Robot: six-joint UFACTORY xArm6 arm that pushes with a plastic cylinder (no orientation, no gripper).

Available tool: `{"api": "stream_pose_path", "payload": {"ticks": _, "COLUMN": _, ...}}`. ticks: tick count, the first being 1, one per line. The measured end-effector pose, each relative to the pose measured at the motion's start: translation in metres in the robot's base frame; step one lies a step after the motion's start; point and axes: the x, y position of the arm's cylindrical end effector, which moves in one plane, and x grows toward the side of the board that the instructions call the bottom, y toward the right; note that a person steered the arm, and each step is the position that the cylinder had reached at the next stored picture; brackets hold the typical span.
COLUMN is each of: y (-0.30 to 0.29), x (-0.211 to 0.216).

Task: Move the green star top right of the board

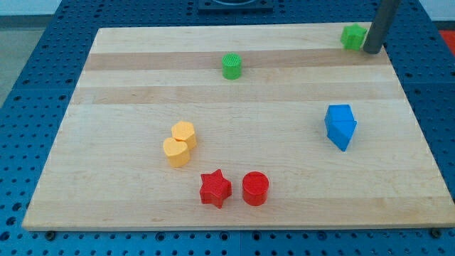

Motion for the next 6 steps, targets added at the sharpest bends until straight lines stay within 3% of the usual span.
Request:
{"api": "stream_pose_path", "payload": {"ticks": 4, "y": -0.013, "x": -0.032}}
{"api": "stream_pose_path", "payload": {"ticks": 5, "y": -0.016, "x": 0.011}}
{"api": "stream_pose_path", "payload": {"ticks": 6, "y": -0.057, "x": 0.049}}
